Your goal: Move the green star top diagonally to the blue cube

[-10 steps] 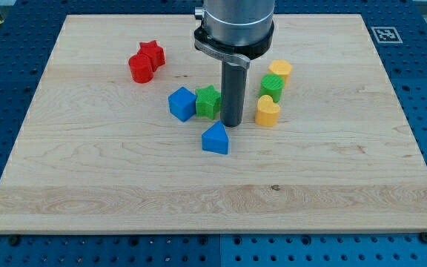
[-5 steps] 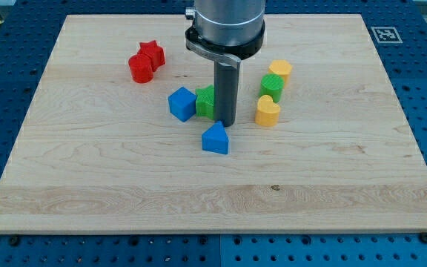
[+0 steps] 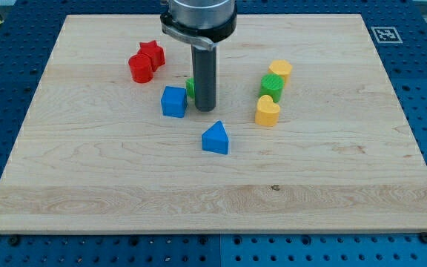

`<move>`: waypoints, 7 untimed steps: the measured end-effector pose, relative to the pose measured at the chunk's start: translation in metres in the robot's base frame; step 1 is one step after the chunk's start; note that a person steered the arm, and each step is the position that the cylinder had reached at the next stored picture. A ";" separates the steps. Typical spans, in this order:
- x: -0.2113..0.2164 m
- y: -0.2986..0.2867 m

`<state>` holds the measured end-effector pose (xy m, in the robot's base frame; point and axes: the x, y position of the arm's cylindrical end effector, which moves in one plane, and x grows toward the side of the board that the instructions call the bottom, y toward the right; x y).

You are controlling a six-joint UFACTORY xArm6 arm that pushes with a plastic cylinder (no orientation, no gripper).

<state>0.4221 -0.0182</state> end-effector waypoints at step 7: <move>-0.022 -0.040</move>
